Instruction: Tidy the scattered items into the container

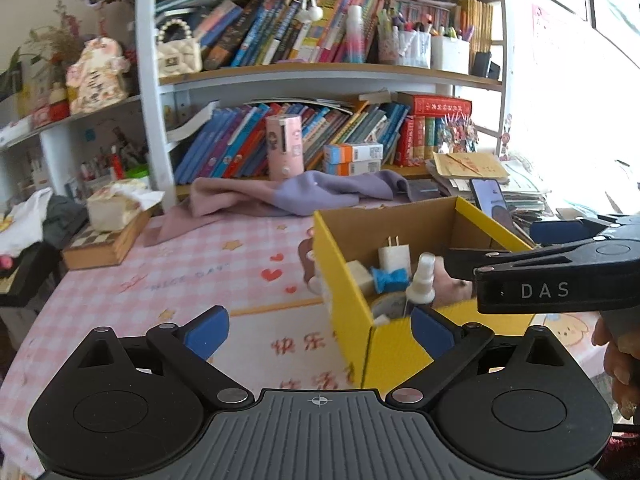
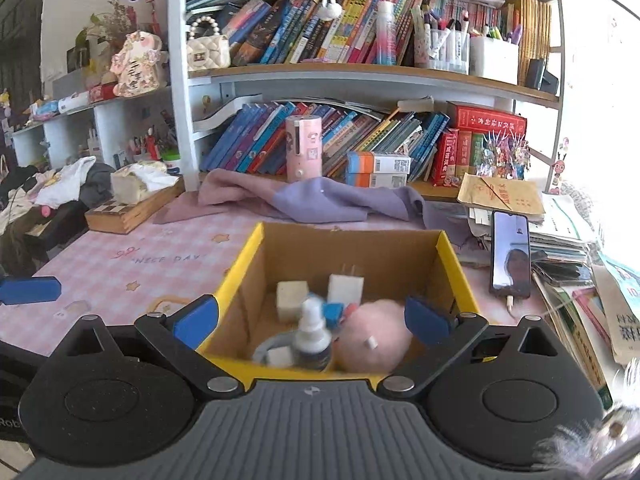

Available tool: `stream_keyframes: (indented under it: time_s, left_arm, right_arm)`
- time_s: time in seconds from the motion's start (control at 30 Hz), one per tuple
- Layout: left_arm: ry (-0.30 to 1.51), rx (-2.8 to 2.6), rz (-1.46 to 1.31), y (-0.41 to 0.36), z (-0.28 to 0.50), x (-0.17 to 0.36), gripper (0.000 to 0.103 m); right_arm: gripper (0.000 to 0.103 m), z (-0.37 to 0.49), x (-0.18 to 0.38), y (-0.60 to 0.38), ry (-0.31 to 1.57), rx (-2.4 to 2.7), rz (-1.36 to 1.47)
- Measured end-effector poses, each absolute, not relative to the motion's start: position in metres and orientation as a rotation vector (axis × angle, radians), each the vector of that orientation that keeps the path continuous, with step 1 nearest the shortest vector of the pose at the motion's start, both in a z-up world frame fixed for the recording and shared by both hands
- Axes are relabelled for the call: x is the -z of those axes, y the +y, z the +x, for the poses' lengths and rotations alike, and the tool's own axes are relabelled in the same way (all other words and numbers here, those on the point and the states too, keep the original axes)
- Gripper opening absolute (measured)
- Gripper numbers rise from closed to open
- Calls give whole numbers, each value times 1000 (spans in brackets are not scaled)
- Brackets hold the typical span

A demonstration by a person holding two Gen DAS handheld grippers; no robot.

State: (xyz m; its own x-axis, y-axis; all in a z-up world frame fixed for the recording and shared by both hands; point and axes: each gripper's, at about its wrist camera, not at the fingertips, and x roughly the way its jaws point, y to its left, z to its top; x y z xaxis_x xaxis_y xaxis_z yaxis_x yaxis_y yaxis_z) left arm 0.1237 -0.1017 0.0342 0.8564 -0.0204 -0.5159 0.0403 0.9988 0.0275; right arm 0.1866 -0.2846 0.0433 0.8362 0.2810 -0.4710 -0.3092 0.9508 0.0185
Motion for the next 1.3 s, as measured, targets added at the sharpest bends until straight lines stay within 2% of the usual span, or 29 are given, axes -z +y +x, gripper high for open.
stream_keyframes:
  time_s: [0.57,1.3]
  left_arm:
    - [646,-82,-34,-46,17,-12,99]
    - [731,-109,-43,-36,-2,1,99]
  right_arm:
    - [101,58,-14,-244,592,-289,-57]
    - [103,38,-5,-229,679,-315,-88]
